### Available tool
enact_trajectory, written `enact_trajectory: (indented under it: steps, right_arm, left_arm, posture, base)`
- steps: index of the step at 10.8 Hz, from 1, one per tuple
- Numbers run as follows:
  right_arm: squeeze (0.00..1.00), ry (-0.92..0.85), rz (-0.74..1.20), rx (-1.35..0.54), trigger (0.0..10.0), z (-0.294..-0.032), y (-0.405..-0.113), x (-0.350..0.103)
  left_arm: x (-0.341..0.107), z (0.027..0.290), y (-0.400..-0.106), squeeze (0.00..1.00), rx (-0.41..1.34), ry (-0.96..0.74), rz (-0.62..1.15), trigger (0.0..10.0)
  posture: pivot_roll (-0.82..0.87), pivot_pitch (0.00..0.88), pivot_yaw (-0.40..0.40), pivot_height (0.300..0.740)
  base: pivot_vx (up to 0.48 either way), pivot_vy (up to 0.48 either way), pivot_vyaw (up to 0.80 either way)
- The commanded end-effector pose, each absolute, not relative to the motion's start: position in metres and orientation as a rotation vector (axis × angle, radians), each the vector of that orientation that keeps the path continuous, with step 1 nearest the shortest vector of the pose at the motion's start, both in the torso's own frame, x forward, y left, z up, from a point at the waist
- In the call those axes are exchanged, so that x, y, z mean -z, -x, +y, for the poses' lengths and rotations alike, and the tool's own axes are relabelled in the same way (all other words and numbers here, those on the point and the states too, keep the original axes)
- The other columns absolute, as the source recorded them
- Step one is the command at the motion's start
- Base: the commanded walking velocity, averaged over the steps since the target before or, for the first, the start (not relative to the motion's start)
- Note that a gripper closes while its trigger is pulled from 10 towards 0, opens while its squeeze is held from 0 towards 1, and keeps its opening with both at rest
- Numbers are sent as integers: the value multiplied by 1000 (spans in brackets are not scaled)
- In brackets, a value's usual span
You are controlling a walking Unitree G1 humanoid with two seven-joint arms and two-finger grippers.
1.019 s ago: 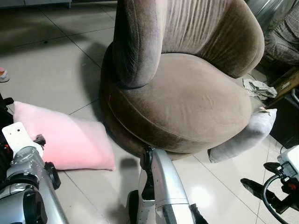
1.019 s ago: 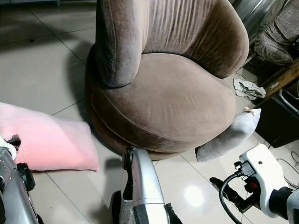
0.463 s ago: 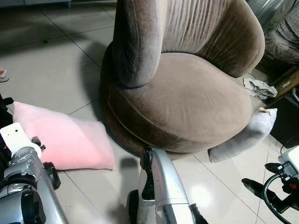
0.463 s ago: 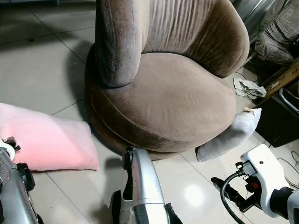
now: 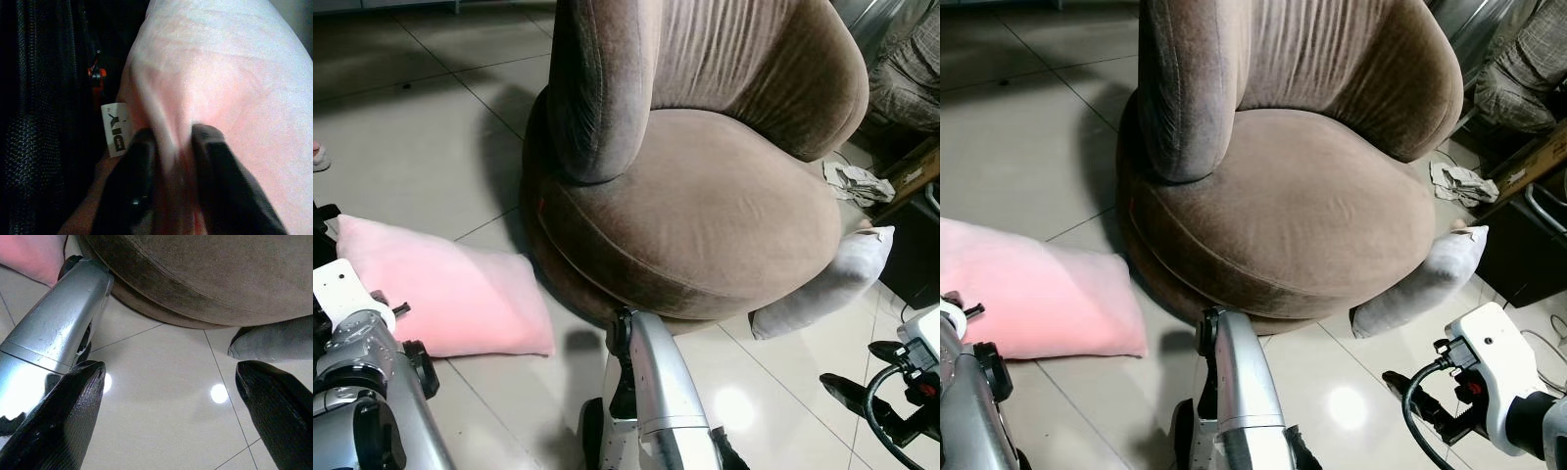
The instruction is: Move the pillow to the sofa from floor
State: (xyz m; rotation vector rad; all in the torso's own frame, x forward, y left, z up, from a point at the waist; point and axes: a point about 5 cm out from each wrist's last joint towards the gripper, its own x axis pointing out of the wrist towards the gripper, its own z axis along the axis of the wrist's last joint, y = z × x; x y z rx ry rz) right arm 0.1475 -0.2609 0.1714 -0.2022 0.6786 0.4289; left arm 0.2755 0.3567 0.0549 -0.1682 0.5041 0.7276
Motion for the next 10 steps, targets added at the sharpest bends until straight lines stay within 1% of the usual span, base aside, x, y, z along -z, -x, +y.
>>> enact_trajectory:
  steps: [1,3,4,5,7,8,9,10]
  right_arm:
    - [0,213,697,-391,10000,-268,-146,-170]
    - [0,202,689,-373,10000,-269,-148,-168]
    - [0,190,679,-357,10000,-268,-152,-163]
    - [0,165,657,-330,10000,-268,-157,-157]
    - [0,116,602,-295,10000,-260,-174,-142]
    - [0,99,581,-283,10000,-256,-181,-137]
    - [0,73,557,-260,10000,-253,-191,-128]
    - [0,51,554,-268,10000,-247,-197,-115]
  left_arm:
    - [1,338,-233,0,-742,217,768,0]
    - [-2,340,-235,0,-757,236,730,0]
    - [-6,340,-241,0,-760,280,674,0]
    - [-14,334,-255,0,-722,327,593,0]
    - [-26,324,-273,0,-720,386,461,0]
    - [-28,322,-276,0,-706,379,451,0]
    - [-41,315,-291,0,-665,403,353,0]
    - [-51,305,-304,0,-614,401,303,0]
  posture:
    - [-265,106,-400,414]
    - [-260,101,-396,414]
    - [-250,96,-384,414]
    - [-234,91,-363,414]
    - [-210,75,-305,414]
    - [-198,65,-274,414]
    - [-172,51,-227,414]
    - [-134,28,-186,414]
  base:
    - [0,0,0]
    - [0,0,0]
    - [0,0,0]
    - [0,0,0]
    - [0,0,0]
    - [0,0,0]
    - [0,0,0]
    - [0,0,0]
